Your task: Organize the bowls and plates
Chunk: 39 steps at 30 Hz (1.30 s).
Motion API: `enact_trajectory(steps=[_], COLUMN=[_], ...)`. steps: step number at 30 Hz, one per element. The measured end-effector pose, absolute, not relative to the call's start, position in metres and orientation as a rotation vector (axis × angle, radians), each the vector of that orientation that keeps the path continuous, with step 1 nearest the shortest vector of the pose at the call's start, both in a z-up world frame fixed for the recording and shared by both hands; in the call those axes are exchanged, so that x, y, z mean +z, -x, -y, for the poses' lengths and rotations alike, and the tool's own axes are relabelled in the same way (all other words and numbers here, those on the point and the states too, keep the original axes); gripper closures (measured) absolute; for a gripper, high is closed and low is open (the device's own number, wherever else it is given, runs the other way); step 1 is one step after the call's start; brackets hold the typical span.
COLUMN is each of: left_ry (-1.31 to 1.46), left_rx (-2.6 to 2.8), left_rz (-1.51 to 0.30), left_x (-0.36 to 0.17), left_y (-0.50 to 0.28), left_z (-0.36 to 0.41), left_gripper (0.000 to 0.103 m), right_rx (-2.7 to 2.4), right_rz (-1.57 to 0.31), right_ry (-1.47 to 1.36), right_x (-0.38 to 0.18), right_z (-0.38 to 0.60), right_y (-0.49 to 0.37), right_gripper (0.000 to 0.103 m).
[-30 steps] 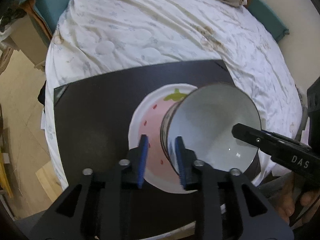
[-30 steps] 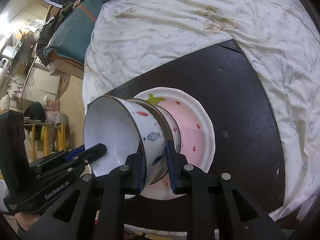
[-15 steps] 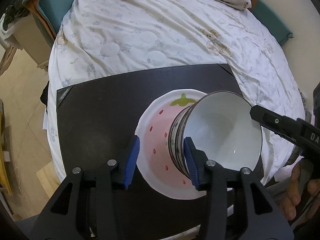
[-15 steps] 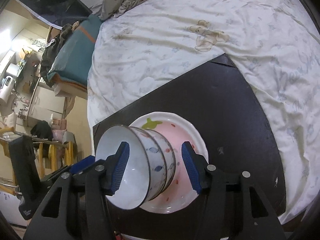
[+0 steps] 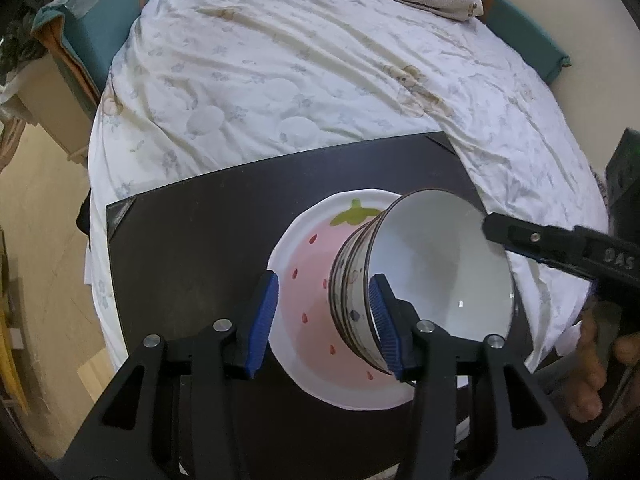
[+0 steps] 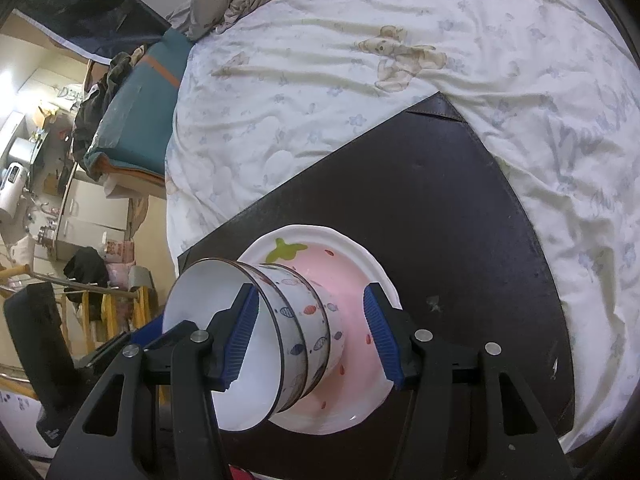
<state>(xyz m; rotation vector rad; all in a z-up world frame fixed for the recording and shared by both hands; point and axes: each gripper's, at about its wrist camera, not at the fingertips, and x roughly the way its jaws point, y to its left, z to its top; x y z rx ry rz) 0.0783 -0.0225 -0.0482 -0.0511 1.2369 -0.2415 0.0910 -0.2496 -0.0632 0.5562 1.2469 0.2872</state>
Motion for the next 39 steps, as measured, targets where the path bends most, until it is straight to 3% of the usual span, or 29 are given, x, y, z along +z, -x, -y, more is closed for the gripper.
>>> enact_trajectory(steps=[15,21,22,23,24,26,30,33,35,39], left_ry=[0.12,0.073,0.073,0.075,0.077,0.093,0.117,0.102,0.099,0.071], left_rx=[-0.227,-0.171,-0.164,-0.148,-0.133,-0.123,-0.086,-0.061,-0.068,-0.076], left_rz=[-1.116,-0.93,-0.908,-0.891,-0.876,-0.874,-0.854,-0.821,-0.819,-0.82], left_x=[-0.018,0.015,0.019,0.022,0.025,0.026,0.029,0.031,0.029,0.024], left_y=[-0.057,-0.026,-0.019,-0.013,-0.006,0.005,0.027,0.049,0.058,0.079], left_z=[0.007,-0.004,-0.006,-0.008,-0.01,-0.014,-0.021,-0.023,-0.022,-0.015], left_gripper=[0.059,0.059,0.059,0.059,0.057,0.046,0.019,0.006,0.0,0.0], right_rx=[0.324,0.321,0.322,0.325,0.33,0.325,0.313,0.314,0.311,0.295], right_rz=[-1.133,-1.019,-1.006,-0.986,-0.971,-0.951,-0.907,-0.877,-0.869,-0.854], right_ry=[-0.52,-0.396,-0.389,-0.386,-0.388,-0.372,-0.305,-0.26,-0.244,-0.201], right_x=[-0.029,0.002,0.006,0.011,0.015,0.02,0.031,0.037,0.036,0.03], right_z=[0.25,0.247,0.246,0.246,0.245,0.243,0.235,0.23,0.228,0.223], right_y=[-0.075,-0.046,-0.042,-0.035,-0.027,-0.015,0.012,0.034,0.05,0.073], right_gripper=[0.045,0.045,0.043,0.034,0.025,0.017,0.006,0.001,0.001,0.0])
